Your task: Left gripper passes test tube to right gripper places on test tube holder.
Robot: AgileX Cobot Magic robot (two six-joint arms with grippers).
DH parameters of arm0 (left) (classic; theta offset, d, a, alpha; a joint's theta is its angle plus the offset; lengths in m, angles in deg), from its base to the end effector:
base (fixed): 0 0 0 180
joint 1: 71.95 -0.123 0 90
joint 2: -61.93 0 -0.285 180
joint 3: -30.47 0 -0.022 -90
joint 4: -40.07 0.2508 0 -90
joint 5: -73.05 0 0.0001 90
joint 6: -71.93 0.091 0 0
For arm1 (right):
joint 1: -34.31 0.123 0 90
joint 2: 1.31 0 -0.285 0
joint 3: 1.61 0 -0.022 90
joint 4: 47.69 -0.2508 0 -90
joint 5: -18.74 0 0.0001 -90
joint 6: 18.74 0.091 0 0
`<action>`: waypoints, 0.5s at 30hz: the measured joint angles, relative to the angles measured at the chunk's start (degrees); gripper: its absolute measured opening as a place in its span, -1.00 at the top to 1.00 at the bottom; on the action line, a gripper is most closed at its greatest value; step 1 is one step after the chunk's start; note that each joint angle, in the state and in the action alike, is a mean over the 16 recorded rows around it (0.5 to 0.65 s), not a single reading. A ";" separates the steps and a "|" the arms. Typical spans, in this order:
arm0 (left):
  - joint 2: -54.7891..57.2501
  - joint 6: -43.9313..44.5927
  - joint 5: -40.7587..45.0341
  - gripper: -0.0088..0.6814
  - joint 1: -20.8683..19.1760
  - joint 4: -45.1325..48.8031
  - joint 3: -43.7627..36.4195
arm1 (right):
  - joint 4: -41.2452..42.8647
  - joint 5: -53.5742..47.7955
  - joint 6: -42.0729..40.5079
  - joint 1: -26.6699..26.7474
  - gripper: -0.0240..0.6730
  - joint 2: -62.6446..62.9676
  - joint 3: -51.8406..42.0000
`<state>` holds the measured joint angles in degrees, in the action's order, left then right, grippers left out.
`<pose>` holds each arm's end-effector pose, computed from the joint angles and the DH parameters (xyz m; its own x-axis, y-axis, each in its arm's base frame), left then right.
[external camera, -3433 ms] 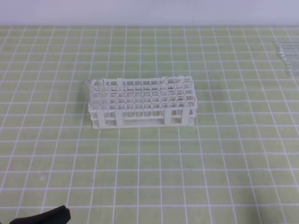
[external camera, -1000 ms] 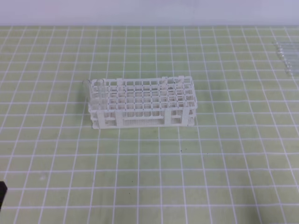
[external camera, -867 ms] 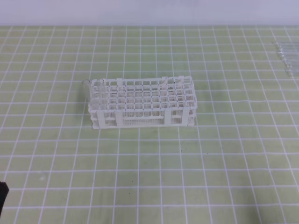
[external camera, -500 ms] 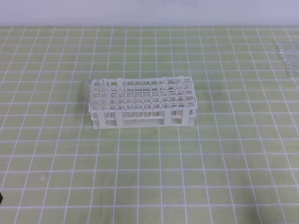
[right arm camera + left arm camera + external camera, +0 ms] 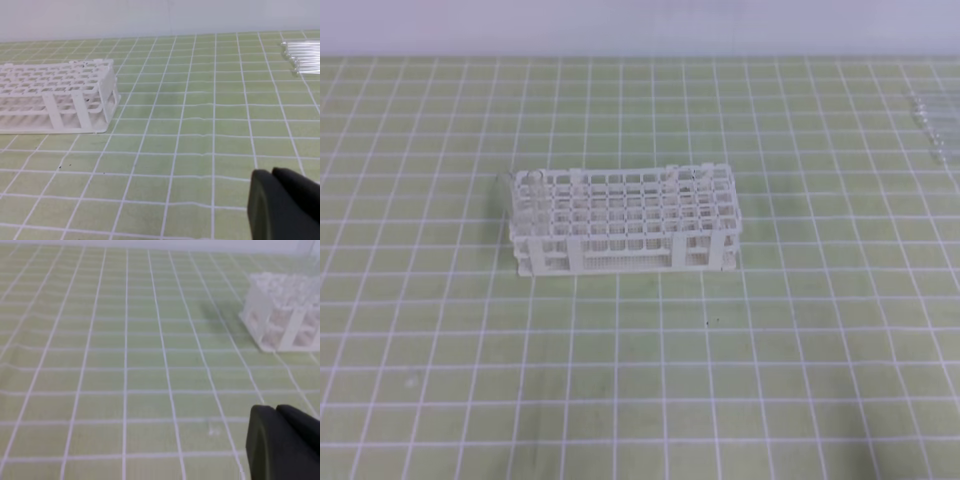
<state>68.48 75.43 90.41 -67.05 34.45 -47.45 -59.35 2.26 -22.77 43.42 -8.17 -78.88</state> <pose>0.0530 -0.0072 0.1830 -0.2065 -0.0150 -0.9783 0.1072 0.9935 -0.0378 0.0521 0.0137 0.1883 -0.2016 0.0938 -0.9750 -0.1901 0.9727 0.1329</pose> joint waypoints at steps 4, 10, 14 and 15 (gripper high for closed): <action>0.20 0.06 1.12 0.98 0.29 0.13 0.23 | 0.00 0.00 0.01 0.00 0.97 -0.03 0.00; 0.40 0.13 2.05 0.98 0.47 0.29 0.31 | 0.00 0.00 0.02 0.00 0.97 -0.06 0.00; 0.40 0.12 1.95 0.98 0.48 0.30 0.31 | 0.00 0.00 -0.01 0.00 0.97 -0.08 0.00; 0.40 0.12 1.95 0.98 0.48 0.30 0.31 | 0.00 0.00 -0.01 0.00 0.97 -0.08 0.00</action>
<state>68.88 75.55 92.36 -66.57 34.74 -47.14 -59.35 2.26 -22.78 43.42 -8.24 -78.88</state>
